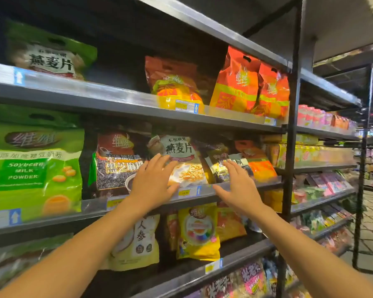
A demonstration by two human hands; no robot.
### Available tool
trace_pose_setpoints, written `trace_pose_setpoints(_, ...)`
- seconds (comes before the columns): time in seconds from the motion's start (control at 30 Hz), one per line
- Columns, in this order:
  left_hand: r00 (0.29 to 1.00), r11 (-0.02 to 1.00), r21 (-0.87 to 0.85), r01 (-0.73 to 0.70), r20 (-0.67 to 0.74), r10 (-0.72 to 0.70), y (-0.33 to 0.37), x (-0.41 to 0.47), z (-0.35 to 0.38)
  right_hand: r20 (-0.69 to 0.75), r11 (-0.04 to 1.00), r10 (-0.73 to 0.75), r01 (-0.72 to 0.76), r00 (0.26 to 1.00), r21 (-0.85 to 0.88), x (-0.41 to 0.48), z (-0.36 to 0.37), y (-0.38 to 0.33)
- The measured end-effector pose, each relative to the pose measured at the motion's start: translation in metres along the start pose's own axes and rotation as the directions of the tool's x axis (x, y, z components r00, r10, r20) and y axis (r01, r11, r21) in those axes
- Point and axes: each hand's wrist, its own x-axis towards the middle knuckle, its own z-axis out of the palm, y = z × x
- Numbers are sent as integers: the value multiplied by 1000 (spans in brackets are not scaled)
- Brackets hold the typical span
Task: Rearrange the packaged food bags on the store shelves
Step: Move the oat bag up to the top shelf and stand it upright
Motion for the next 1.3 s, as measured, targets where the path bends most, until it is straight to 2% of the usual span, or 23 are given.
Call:
trace_pose_setpoints(0.1, 999, 998, 26, 51, 13, -52, 2, 20, 14, 28, 999, -28, 27, 999, 37, 31, 19, 20)
trace_pose_setpoints(0.27, 984, 982, 59, 177, 25, -178, 2, 43, 33, 185, 986, -118, 94, 976, 136, 83, 56, 45)
trace_pose_setpoints(0.37, 968, 968, 48, 247, 33, -249, 5, 52, 38, 279, 983, -129, 87, 952, 161, 111, 74, 55)
trace_pose_setpoints(0.5, 928, 930, -6, 366, 72, -365, 10, 61, 47, 334, 970, -131, 50, 933, 240, 135, 101, 61)
trace_pose_setpoints(0.57, 884, 885, -70, 461, 126, -450, 11, 66, 51, 393, 972, -118, 25, 912, 233, 144, 115, 64)
trace_pose_setpoints(0.7, 754, 711, -255, 655, 285, -592, 24, 79, 51, 525, 973, -105, -22, 845, 230, 154, 135, 71)
trace_pose_setpoints(0.8, 640, 551, -326, 768, 360, -679, 33, 93, 56, 503, 969, -140, 13, 853, 248, 161, 141, 73)
trace_pose_setpoints(0.87, 590, 502, -313, 806, 362, -722, 38, 100, 59, 497, 972, -161, 48, 853, 232, 164, 142, 74)
trace_pose_setpoints(1.03, 535, 454, -290, 842, 347, -771, 36, 111, 72, 483, 972, -188, 90, 855, 219, 169, 144, 75)
trace_pose_setpoints(1.2, 442, 404, -183, 896, 422, -791, 45, 113, 74, 496, 948, -167, 2, 852, 317, 177, 146, 73)
trace_pose_setpoints(1.3, 421, 419, -125, 899, 504, -754, 44, 114, 77, 500, 916, -160, -61, 851, 397, 181, 148, 71)
